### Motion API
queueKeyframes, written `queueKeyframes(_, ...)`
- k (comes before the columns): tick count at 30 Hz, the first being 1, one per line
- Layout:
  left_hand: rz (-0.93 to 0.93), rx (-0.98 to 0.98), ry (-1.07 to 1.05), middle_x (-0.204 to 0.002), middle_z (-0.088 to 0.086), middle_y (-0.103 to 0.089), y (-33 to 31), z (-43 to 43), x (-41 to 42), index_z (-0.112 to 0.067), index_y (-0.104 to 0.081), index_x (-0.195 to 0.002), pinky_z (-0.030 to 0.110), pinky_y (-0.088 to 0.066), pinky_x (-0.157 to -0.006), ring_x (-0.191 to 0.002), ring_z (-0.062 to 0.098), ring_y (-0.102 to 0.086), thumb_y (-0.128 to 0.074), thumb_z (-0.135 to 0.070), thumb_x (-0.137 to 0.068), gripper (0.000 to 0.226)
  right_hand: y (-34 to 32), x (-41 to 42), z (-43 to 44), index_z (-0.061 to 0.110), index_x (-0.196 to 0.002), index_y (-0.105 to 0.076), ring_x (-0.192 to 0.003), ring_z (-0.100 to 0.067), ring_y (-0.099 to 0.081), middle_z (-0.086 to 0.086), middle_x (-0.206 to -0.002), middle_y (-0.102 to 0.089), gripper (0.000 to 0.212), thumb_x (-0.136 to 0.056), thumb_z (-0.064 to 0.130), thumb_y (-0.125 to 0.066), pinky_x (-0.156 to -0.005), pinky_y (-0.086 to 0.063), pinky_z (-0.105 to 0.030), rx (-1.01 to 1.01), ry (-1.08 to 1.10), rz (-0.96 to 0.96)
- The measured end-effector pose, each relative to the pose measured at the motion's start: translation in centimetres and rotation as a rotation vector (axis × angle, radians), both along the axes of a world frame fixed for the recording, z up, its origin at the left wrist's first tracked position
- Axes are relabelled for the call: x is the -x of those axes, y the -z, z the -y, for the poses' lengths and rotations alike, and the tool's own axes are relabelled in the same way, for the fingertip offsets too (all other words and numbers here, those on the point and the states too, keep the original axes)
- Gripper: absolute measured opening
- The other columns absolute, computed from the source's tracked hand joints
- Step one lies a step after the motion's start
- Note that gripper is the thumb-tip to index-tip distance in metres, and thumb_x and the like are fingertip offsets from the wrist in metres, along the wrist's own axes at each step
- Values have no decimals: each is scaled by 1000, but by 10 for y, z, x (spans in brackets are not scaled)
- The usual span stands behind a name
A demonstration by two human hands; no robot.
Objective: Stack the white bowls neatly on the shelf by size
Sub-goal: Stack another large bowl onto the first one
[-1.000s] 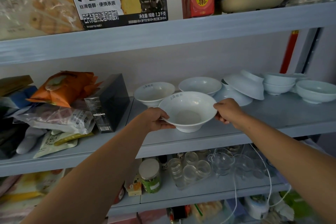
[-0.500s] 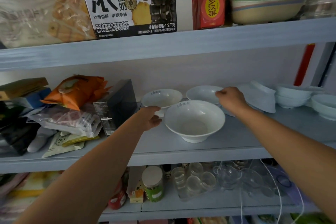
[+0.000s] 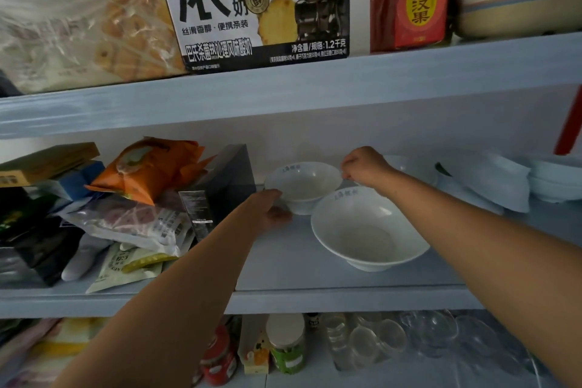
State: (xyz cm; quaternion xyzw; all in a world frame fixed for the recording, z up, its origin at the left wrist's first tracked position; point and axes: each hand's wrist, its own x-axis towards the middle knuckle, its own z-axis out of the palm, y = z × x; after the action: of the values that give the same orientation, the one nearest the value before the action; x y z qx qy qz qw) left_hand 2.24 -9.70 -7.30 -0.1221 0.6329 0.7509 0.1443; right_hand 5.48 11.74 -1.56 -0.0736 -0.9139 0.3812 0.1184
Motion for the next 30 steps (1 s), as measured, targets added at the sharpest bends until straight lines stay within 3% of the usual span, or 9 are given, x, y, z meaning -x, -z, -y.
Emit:
queueKeyframes(4, -23, -68, 14, -126, 21, -49, 2, -2, 15, -4, -34, -143, 47, -49, -84, -102, 36, -57, -52, -9, -96, 51, 4, 18, 5, -3, -64, -59, -67, -27, -57, -16, -68, -56, 12, -75, 1, -61, -62, -41, -29, 4, 0, 27)
queueKeyframes(7, 0, -118, 30, -145, 22, -38, 2, -5, 24, -4, -31, -145, 57, -45, -94, -128, 43, -44, -49, -3, -96, 52, 8, 28, 6, -9, -85, -69, -86, -35, -66, -21, -86, -69, 16, -75, 2, -64, -70, -50, -32, 34, 12, 35)
queueKeyframes(10, 12, -109, 48, -147, 22, -36, 6, -8, 32, -4, -31, -144, 60, -43, -98, -131, 46, -41, -46, 5, -95, 52, 9, 32, 8, -9, -92, -70, -94, -37, -66, -21, -94, -70, 21, -76, 3, -65, -76, -51, -33, 45, 10, 24)
queueKeyframes(12, 14, -102, 46, -147, 22, -38, 8, -11, 36, -4, -31, -144, 58, -49, -92, -130, 47, -41, -40, 10, -94, 53, 10, 33, 6, -7, -98, -71, -95, -37, -66, -23, -102, -70, 24, -77, 4, -66, -88, -55, -42, 46, 21, 14)
queueKeyframes(15, -10, -39, 22, -143, 20, -42, 5, -14, 47, -2, -35, -140, 47, -57, -47, -127, 46, -45, -39, 12, -93, 49, 9, 31, 5, -7, -97, -71, -96, -36, -66, -25, -103, -70, 23, -78, 4, -65, -90, -53, -47, 31, 17, -11)
queueKeyframes(19, -4, -32, 3, -148, 22, -38, -7, -14, 61, 0, -36, -140, 46, -49, -31, -126, 48, -45, -47, 7, -94, 48, -1, 28, 1, -8, -95, -71, -100, -36, -65, -23, -106, -70, 22, -78, 3, -62, -91, -52, -43, 20, 40, -108)
queueKeyframes(22, -57, -105, -42, -149, 22, -35, -21, -13, 63, -3, -31, -145, 46, -51, -35, -125, 49, -46, -41, 8, -95, 52, -11, 25, -4, -7, -96, -71, -96, -34, -67, -22, -102, -72, 22, -77, 5, -66, -87, -53, -39, 47, 64, -181)
queueKeyframes(28, -82, -128, -4, -132, 25, -50, -47, -8, 47, 0, -41, -136, 52, -59, -64, -100, 46, -59, -46, 11, -90, 48, -22, 16, -16, -11, -96, -66, -97, -38, -66, -25, -97, -71, 25, -79, 6, -58, -79, -53, -35, 161, 124, -238)
queueKeyframes(30, -98, -119, 22, -118, 26, -53, -52, -7, 39, 2, -39, -137, 51, -58, -57, -88, 47, -60, -46, 10, -90, 48, -27, 11, -18, 1, -97, -70, -95, -29, -69, -15, -95, -75, 24, -81, 8, -54, -85, -54, -35, 198, 139, -235)
